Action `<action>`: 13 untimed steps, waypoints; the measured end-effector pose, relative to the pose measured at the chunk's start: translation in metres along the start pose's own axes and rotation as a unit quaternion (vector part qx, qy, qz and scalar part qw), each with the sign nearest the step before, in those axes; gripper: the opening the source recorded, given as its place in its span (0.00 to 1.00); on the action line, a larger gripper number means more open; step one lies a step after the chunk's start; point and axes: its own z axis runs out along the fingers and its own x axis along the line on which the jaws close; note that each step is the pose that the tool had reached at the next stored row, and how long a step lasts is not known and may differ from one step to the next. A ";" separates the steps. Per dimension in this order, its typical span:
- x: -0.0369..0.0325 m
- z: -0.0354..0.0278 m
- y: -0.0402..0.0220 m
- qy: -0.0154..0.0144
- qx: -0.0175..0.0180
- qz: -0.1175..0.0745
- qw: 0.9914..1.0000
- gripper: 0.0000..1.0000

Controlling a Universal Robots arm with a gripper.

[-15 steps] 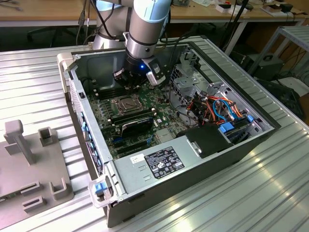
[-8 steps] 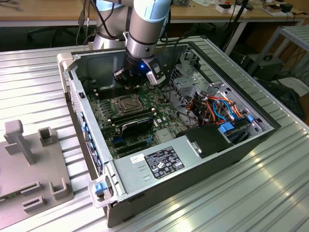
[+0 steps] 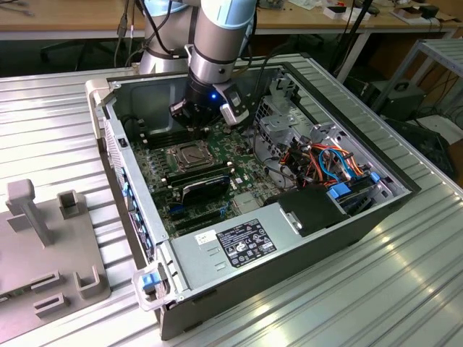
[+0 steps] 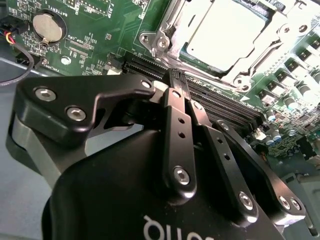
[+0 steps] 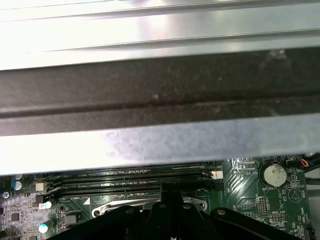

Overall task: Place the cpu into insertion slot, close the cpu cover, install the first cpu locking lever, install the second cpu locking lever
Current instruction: 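Install the first cpu locking lever, then install the second cpu locking lever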

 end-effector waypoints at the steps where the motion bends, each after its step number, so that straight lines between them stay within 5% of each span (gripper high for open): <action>1: 0.0000 -0.0003 0.0000 0.000 0.000 0.000 1.000 0.11; 13: -0.0002 -0.0010 -0.0033 0.000 0.000 0.000 1.000 0.11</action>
